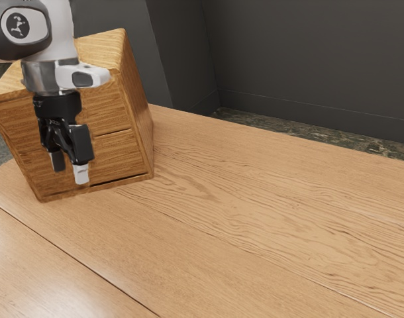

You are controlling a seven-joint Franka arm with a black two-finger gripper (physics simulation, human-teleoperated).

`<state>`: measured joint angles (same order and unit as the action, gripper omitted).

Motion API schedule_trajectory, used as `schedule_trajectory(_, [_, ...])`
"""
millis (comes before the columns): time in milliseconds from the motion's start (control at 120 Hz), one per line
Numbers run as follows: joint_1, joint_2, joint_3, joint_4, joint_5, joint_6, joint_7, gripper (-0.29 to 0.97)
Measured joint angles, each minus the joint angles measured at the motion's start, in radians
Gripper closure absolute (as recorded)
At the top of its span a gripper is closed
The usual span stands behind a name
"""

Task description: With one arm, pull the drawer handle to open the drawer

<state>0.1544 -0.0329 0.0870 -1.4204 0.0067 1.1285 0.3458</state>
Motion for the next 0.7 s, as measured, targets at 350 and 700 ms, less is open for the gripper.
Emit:
schedule_trajectory(350, [0.069,-0.006,0.006,-0.004,0.031,0.307,0.291,0.00])
schedule_trajectory(700, [0.173,0.071,-0.018,0.018,0.212,0.560,0.710,0.13])
